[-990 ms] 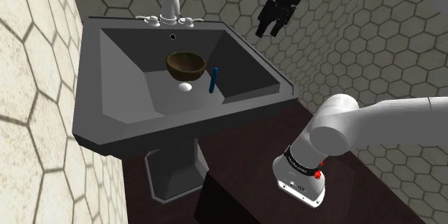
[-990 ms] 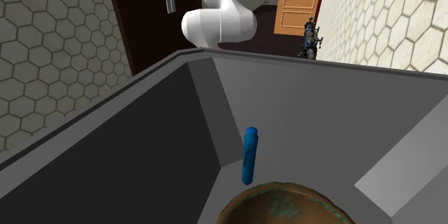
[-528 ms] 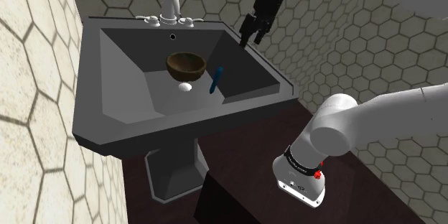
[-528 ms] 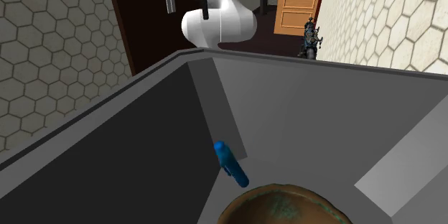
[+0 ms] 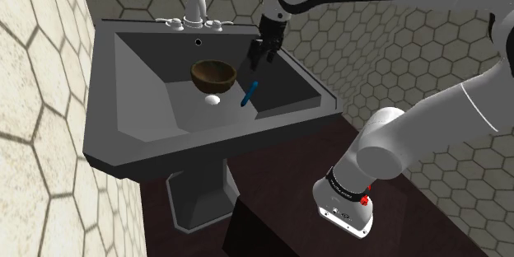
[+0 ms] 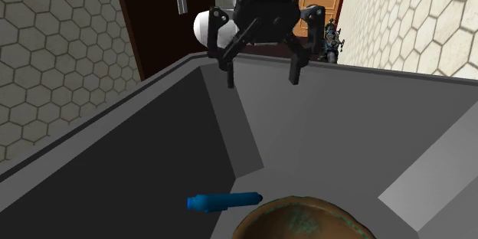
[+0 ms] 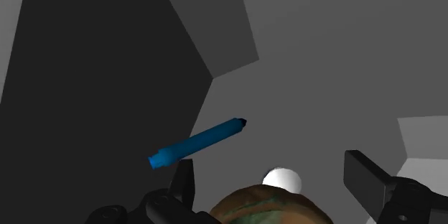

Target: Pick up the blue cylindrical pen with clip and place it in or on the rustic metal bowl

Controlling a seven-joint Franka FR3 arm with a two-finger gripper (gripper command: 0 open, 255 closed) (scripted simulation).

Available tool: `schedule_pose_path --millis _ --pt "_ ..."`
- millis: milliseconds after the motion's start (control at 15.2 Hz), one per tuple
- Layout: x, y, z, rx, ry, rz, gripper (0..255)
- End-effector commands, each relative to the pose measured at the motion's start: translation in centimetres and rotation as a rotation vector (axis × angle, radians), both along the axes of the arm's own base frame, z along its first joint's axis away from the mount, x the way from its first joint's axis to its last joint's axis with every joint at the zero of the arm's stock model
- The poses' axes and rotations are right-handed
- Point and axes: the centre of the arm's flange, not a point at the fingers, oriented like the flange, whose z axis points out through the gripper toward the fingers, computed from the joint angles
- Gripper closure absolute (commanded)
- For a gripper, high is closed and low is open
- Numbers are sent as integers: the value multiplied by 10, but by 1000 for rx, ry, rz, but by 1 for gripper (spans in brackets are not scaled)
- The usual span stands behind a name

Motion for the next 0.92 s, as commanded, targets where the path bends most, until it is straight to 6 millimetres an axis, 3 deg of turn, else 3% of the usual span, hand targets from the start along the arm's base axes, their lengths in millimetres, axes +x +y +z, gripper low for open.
schedule_pose_path --millis 0,264,858 --pt "15 6 -22 -19 13 22 0" --pt "48 16 -64 -54 38 63 0" --pt "48 14 -104 -54 38 63 0"
